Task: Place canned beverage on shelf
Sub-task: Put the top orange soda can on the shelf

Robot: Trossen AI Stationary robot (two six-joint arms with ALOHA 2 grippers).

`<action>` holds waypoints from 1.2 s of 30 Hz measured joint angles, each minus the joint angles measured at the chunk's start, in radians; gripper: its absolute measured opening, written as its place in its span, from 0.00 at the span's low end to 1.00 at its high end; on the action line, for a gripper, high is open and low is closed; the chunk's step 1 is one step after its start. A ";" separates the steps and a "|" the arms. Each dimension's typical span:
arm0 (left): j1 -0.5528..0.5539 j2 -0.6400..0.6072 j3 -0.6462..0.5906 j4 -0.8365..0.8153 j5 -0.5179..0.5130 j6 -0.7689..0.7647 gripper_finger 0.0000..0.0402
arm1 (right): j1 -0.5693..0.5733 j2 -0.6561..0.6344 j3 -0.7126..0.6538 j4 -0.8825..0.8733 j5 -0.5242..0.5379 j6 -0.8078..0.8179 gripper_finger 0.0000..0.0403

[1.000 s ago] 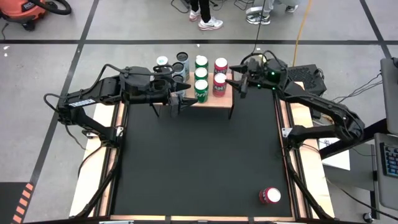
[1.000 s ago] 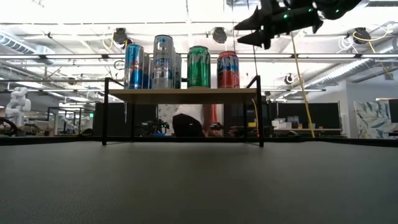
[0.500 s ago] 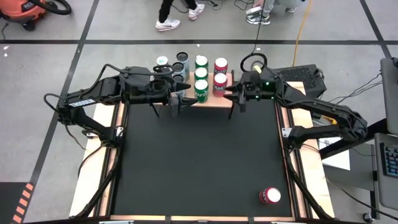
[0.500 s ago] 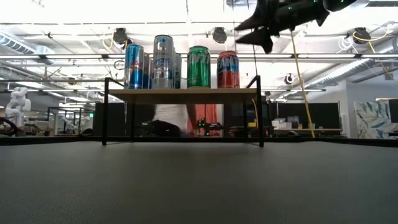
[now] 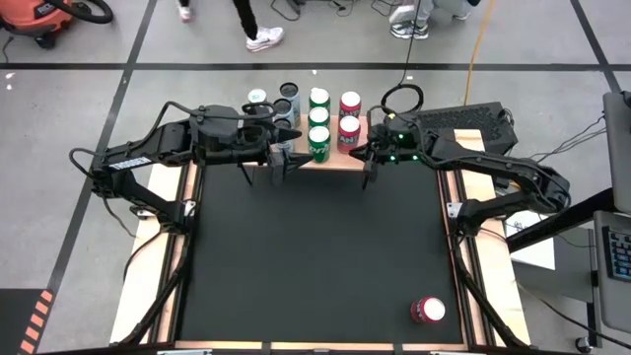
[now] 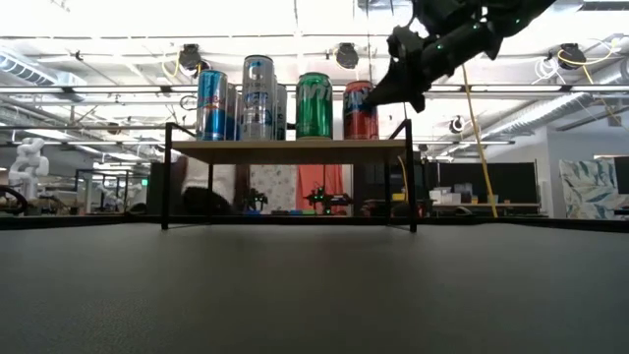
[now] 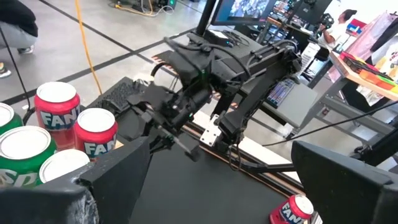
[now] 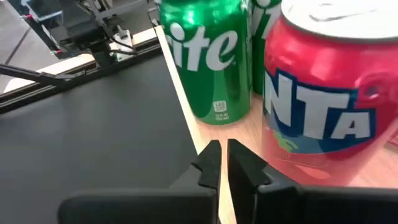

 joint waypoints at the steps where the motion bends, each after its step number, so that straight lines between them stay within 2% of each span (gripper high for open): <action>1: 0.000 0.000 0.000 0.000 0.000 0.000 0.97 | 0.000 0.009 0.000 0.004 0.003 -0.001 0.01; 8: 0.000 0.000 0.000 0.000 0.000 0.000 0.97 | 0.000 0.062 0.000 0.114 0.010 0.002 0.01; 14: -0.006 0.000 0.000 0.000 0.005 0.000 0.97 | 0.000 0.070 0.000 0.118 0.134 -0.004 0.00; 22: -0.015 0.000 0.000 0.000 0.007 0.000 0.97 | -0.001 0.070 0.000 0.120 0.143 -0.019 0.00; 26: -0.015 0.000 0.000 0.000 0.007 0.000 0.97 | -0.004 0.070 0.000 0.120 0.189 -0.022 0.00; 36: -0.015 0.000 0.000 0.000 0.007 -0.025 0.97 | -0.027 0.070 0.000 0.120 0.188 -0.026 0.00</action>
